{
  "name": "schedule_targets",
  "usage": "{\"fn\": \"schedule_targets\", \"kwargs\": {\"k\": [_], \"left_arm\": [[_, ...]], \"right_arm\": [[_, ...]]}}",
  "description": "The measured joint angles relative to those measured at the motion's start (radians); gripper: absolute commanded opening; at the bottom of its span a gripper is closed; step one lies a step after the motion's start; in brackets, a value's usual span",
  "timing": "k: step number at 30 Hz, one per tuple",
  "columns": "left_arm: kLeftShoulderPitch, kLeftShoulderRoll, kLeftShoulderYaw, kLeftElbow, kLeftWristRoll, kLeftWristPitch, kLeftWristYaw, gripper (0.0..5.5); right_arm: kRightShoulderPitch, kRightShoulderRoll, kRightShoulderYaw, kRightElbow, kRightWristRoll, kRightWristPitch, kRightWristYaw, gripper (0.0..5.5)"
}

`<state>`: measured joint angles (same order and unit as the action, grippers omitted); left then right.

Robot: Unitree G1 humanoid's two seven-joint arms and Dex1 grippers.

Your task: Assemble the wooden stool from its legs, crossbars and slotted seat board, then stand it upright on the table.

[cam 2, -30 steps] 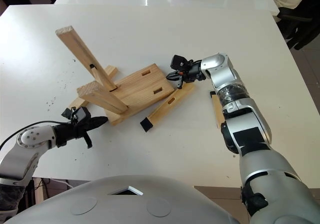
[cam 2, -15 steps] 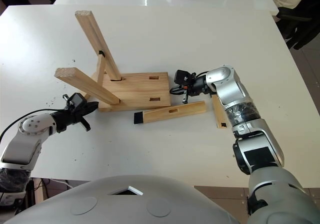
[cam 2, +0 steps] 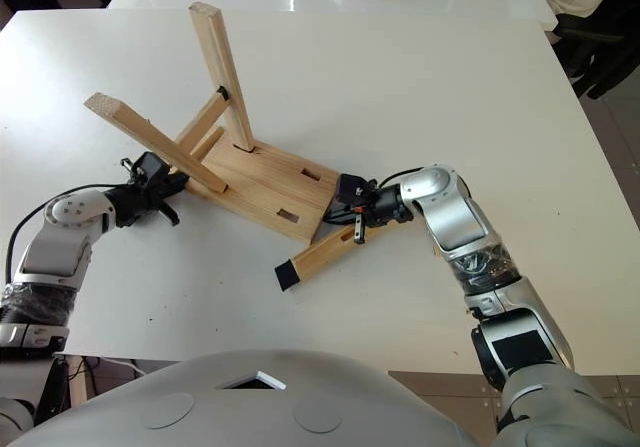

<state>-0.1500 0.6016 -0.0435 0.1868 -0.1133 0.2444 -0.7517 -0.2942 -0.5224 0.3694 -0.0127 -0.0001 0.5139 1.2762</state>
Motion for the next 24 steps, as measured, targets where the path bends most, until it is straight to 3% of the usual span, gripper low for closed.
{"fn": "schedule_targets", "kwargs": {"k": [6, 10, 17, 24], "left_arm": [[-0.096, -0.036, -0.001, 0.034, -0.002, -0.048, -0.002, 0.03], [-0.052, -0.025, 0.019, -0.036, -0.031, -0.047, -0.005, 0.03], [0.047, 0.034, 0.099, -0.194, -0.086, 0.003, -0.020, 0.03], [0.078, -0.002, 0.033, -0.192, -0.078, 0.012, -0.048, 0.03]], "right_arm": [[0.048, -0.016, 0.004, -0.087, 0.058, 0.068, 0.023, 0.00], [0.012, -0.088, -0.072, -0.124, 0.083, 0.073, 0.041, 0.00], [-0.078, -0.110, -0.143, -0.110, 0.117, 0.044, 0.009, 0.00], [-0.035, -0.106, -0.113, -0.108, 0.134, 0.028, -0.010, 0.00]]}}
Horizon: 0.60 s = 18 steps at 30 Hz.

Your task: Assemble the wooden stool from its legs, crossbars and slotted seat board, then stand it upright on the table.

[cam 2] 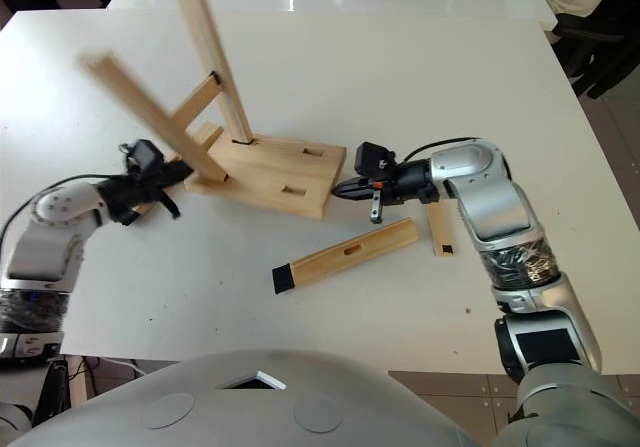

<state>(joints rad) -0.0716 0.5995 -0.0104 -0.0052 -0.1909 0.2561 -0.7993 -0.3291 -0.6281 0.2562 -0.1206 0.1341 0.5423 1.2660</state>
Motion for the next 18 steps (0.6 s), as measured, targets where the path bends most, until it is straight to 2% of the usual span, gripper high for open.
{"fn": "schedule_targets", "kwargs": {"k": [8, 15, 18], "left_arm": [[-0.015, -0.045, -0.026, 0.048, 0.031, -0.023, 0.018, 0.03], [-0.037, -0.056, -0.016, 0.085, 0.046, -0.053, 0.049, 0.03], [-0.030, -0.051, 0.000, 0.067, 0.040, -0.053, 0.049, 0.03]], "right_arm": [[0.012, -0.011, 0.079, 0.058, -0.024, -0.046, 0.000, 0.00], [0.029, -0.023, 0.142, 0.006, -0.021, -0.135, 0.054, 0.00], [0.002, -0.071, 0.143, 0.031, -0.033, -0.192, 0.087, 0.00]]}}
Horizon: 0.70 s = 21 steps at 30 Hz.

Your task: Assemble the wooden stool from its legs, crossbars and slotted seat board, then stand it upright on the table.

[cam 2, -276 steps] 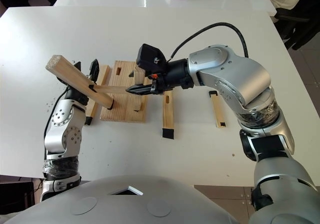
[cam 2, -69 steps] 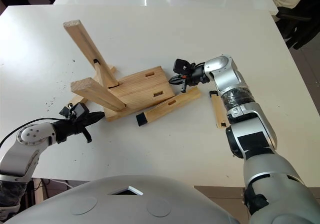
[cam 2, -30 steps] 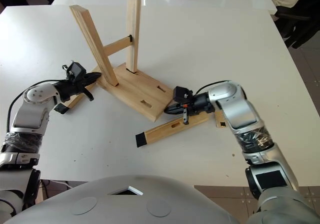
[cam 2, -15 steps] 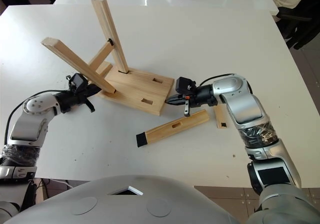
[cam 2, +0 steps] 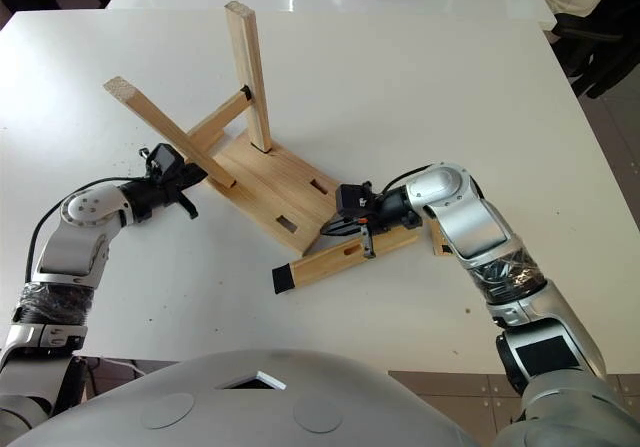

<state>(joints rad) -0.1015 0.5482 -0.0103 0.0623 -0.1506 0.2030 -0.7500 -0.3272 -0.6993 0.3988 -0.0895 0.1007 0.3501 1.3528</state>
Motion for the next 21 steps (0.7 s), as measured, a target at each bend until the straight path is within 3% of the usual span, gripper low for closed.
{"fn": "schedule_targets", "kwargs": {"k": [7, 13, 17, 21], "left_arm": [[0.053, 0.023, 0.029, -0.039, -0.005, 0.007, 0.009, 0.03], [0.283, 0.095, 0.198, -0.309, -0.186, 0.127, -0.073, 0.03], [0.411, 0.155, 0.157, -0.407, -0.220, 0.178, -0.168, 0.03], [0.330, 0.111, -0.016, -0.364, -0.103, 0.174, -0.113, 0.03]], "right_arm": [[-0.073, -0.052, 0.003, 0.109, -0.058, -0.111, 0.051, 0.00], [-0.234, 0.106, -0.092, 0.412, -0.099, -0.158, -0.243, 0.00], [-0.245, 0.189, -0.081, 0.579, -0.139, -0.209, -0.337, 0.00], [-0.235, 0.225, -0.039, 0.613, -0.147, -0.226, -0.291, 0.00]]}}
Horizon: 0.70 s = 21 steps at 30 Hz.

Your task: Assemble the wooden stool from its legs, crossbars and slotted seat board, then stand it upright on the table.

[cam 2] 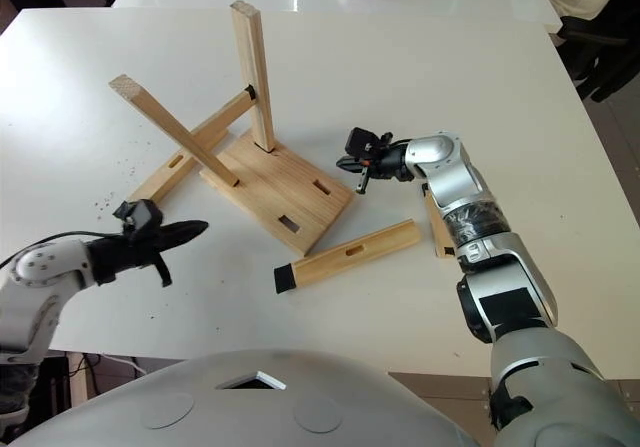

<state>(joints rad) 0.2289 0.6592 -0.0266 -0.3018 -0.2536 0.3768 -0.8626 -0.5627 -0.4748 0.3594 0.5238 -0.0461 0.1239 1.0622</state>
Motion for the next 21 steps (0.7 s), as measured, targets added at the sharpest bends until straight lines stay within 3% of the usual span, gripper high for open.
{"fn": "schedule_targets", "kwargs": {"k": [2, 7, 21], "left_arm": [[-0.087, -0.070, -0.079, 0.065, 0.064, -0.005, 0.068, 0.03], [-0.191, -0.111, -0.106, 0.179, 0.120, -0.051, 0.128, 0.03], [-0.370, -0.110, -0.158, 0.432, 0.174, -0.212, 0.096, 0.03]], "right_arm": [[0.009, -0.004, 0.016, -0.047, 0.007, 0.015, 0.070, 0.00], [0.026, -0.046, 0.036, -0.170, 0.036, 0.079, 0.218, 0.00], [0.159, -0.057, 0.107, -0.381, 0.065, 0.158, 0.277, 0.00]]}}
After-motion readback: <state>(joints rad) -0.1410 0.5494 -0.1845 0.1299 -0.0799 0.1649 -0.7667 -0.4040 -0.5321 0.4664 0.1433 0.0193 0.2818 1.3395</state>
